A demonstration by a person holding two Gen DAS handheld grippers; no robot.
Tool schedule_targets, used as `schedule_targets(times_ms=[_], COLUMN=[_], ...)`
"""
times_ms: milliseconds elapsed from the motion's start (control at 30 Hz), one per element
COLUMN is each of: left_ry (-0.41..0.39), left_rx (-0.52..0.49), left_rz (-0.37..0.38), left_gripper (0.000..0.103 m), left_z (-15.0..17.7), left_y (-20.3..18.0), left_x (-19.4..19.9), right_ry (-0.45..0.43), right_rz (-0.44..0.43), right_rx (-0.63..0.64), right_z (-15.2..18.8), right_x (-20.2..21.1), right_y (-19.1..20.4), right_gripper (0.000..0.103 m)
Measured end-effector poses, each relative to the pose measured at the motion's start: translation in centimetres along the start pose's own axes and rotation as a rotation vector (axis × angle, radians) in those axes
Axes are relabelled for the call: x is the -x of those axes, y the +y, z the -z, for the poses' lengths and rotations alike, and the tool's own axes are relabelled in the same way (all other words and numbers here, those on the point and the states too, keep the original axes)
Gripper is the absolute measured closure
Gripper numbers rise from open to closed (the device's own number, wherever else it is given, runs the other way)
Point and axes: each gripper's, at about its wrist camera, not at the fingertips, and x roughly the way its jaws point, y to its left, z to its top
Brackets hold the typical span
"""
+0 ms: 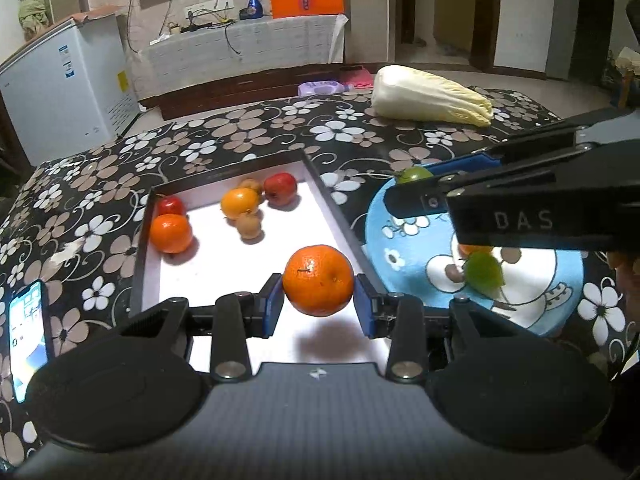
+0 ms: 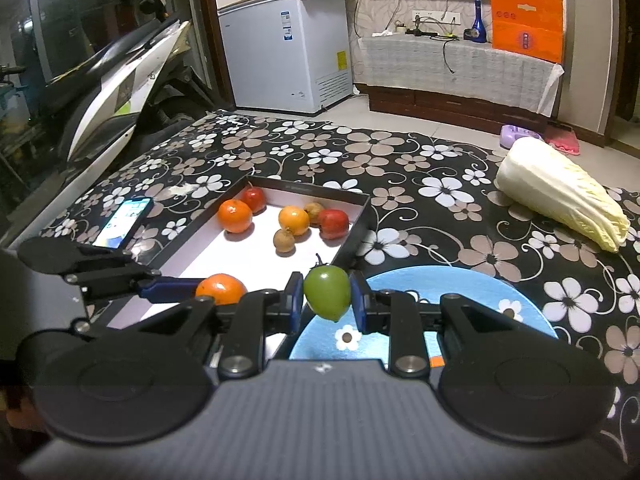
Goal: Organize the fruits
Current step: 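Carry the orange and green tomato over the blue plate with both grippers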
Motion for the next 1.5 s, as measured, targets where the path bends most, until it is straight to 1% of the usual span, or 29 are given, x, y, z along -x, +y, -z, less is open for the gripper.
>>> schedule_targets(times_ms=[500, 767, 1267, 1500], left_ry=[-0.017, -0.028, -0.047, -0.053], left_rx=[-0.037, -0.046, -0.058, -0.061], left_rz=[0.090, 0.130, 0.168, 0.172], left_gripper=[0.059, 0.059, 0.059, 0.059], left_z=[-1.2, -1.5, -1.9, -2.1], left_y=[-4.6, -6.1, -8.0, -8.7], left_x=[-1.2, -1.6, -2.5, -3.1], right_ry=[0.002, -0.002, 0.004, 0.006], right_rz=[0.041, 0.063, 0.087, 0.094], right_rx=[-0.014, -0.029, -0.045, -0.051], right_z=[0.6, 1.1, 1.6, 1.8], right_x=[1.0, 2.0, 2.9, 3.1], right_y=[-1.9, -3.2, -4.6, -5.0], right_gripper=[0.075, 0.075, 0.075, 0.075])
